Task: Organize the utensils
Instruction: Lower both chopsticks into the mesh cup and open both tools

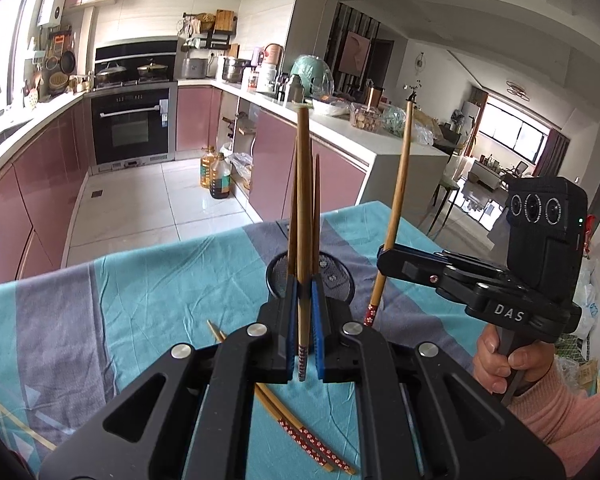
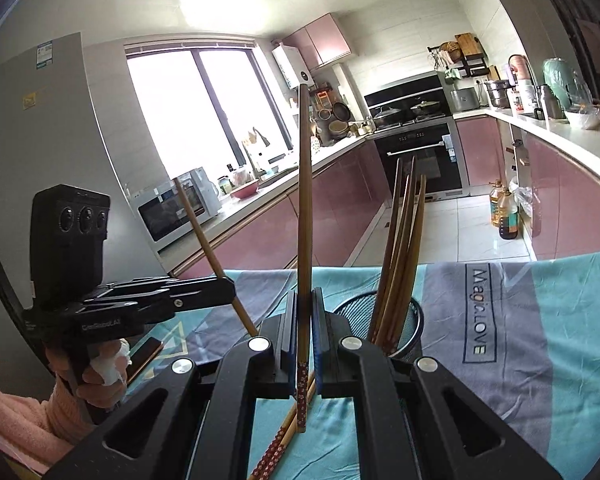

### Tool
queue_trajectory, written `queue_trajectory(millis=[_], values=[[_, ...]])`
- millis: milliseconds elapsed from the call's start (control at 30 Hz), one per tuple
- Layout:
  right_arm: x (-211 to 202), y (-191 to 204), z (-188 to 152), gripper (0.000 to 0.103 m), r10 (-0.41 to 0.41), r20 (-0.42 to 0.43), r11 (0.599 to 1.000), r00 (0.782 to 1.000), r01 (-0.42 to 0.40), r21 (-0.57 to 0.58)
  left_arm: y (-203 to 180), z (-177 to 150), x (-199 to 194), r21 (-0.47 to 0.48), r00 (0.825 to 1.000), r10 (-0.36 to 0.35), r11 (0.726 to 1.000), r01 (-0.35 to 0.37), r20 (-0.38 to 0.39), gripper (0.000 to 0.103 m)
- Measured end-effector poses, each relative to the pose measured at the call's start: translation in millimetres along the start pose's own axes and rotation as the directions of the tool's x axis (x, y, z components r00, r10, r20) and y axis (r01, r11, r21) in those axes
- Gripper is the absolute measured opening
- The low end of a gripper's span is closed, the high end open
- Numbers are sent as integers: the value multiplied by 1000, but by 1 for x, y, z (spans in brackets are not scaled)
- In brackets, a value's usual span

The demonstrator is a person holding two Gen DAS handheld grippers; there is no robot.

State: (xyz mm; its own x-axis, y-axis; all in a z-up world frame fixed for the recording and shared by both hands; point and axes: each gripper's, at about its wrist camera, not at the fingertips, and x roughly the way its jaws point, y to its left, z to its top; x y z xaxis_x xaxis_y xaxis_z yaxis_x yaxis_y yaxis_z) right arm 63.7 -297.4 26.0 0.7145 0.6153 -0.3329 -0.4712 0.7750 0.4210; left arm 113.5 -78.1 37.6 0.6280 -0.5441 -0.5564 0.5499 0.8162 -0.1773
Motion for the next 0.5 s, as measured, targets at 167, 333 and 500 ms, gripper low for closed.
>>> queue_trajectory(millis=[167, 333, 500], values=[[4, 1, 10, 6, -11, 10, 1000, 1000, 11, -9, -4, 13, -9, 15, 999, 2, 1000, -3, 33, 7], [4, 2, 20, 6, -23, 25, 999, 999, 23, -23, -10, 25, -19, 34, 998, 3, 999, -5, 67, 7], [2, 3, 28, 6, -32, 43, 999, 999, 33, -30, -14, 31, -32, 45, 994, -3, 999, -2, 105, 7]])
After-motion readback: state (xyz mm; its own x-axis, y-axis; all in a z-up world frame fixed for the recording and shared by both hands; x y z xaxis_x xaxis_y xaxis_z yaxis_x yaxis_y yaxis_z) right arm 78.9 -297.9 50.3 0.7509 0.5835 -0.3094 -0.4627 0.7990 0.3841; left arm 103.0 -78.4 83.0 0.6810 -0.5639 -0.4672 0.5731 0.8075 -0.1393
